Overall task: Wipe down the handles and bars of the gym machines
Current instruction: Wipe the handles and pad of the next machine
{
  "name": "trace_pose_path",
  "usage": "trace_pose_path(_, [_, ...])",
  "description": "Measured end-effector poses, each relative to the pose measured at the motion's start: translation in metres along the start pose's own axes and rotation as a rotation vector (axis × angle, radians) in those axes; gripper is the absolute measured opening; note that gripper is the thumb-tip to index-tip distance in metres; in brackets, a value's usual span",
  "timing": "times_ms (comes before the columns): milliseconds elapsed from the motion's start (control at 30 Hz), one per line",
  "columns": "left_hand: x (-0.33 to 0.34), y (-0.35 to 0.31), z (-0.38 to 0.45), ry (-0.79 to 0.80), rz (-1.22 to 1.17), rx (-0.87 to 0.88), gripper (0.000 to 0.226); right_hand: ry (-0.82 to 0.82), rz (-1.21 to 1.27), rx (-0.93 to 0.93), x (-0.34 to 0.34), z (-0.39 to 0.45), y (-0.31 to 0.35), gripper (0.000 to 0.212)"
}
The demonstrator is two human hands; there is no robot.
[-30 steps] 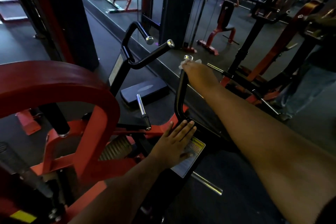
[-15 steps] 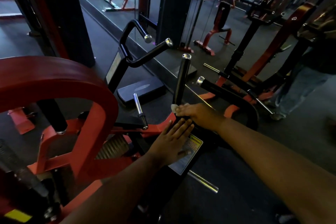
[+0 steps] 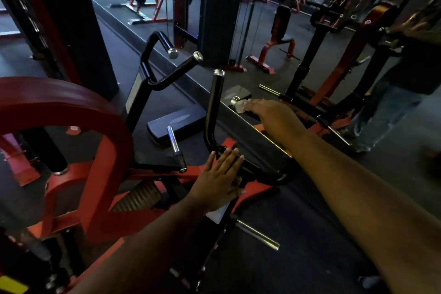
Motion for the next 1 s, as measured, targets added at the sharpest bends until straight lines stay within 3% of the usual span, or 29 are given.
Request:
trace_pose_path(200, [-0.002,-0.011,0.001,-0.013,-0.004,-0.067,0.092,-0.064,0.103,-0.021,-0.003,-0.057,-0.034,0.044])
trace_pose_path(533, [0.003,-0.021,0.003,-0.022,0.003,-0.126,0.095,-0.201,-0.046,-0.053,0.037,-0.19,-0.052,0.041])
trace_pose_path(667, [0.002,-0.026,0.007,0.046,-0.004,-0.181,0.097,-0.299,-0.085,-0.025,0.04,-0.172,-0.047,0.036])
trace_pose_path(800, [-0.003,-0.033,0.009,0.075,0.011,-0.196,0.094,-0.264,-0.207,0.009,0.063,-0.17,-0.034,0.024])
trace_pose_path(1000, [-0.006,-0.037,0.007,0.128,0.053,-0.241,0.094,-0.22,-0.07,-0.051,0.079,-0.166,-0.012,0.045])
Point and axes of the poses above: each hand's wrist, its own z-axis towards the middle knuckle, its own x-axis out of the palm, y = z × x, the point moved 2 cm from there along z, towards the middle knuckle, and after that the axes turned 9 degrees about x, right-handed, at the moved point
